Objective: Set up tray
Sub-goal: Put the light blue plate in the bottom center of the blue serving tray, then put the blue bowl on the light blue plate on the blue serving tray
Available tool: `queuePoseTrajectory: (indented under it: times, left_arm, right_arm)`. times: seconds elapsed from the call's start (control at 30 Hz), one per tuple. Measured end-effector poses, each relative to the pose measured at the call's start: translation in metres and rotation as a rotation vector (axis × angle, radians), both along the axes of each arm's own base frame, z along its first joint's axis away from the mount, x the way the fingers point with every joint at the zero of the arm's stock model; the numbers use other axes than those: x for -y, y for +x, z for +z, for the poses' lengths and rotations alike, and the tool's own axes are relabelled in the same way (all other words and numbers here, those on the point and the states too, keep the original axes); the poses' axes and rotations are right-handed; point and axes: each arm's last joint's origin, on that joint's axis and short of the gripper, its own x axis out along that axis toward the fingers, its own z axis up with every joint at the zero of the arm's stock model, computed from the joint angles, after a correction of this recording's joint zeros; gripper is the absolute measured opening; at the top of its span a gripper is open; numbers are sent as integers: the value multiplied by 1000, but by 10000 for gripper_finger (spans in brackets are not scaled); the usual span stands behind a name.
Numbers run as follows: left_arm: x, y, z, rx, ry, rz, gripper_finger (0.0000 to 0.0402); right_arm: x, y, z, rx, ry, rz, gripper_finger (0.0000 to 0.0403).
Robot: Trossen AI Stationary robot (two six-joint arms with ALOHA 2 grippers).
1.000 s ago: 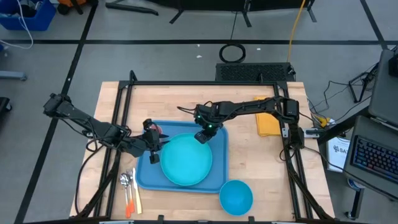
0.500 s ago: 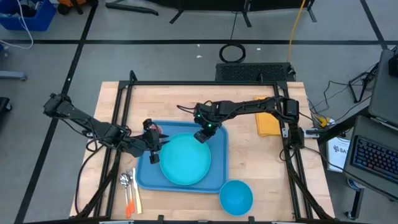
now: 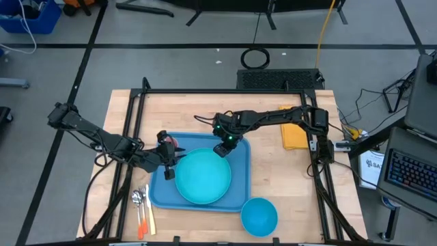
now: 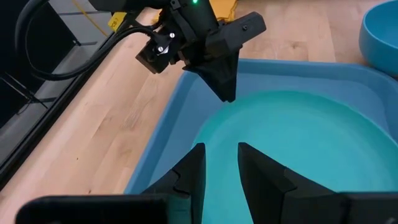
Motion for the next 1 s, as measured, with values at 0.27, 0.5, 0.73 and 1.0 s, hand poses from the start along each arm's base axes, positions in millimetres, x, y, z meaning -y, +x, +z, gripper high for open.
queuePoseTrajectory:
  times: [0.27, 0.5, 0.73, 1.0]
  left_arm:
    - [0, 0, 0, 0, 0, 0, 97]
    - [0, 0, 0, 0, 0, 0, 97]
    - [0, 0, 0, -1, -1, -1, 97]
    - [0, 0, -1, -5, -6, 4, 97]
  right_arm:
    - [1, 5, 3, 65, -13, 1, 125]
    - [-2, 2, 15, 112, 8, 63, 131]
    - [-30, -7, 45, 170, -18, 150, 111]
    - [-79, -41, 76, 45, -219, 192, 98]
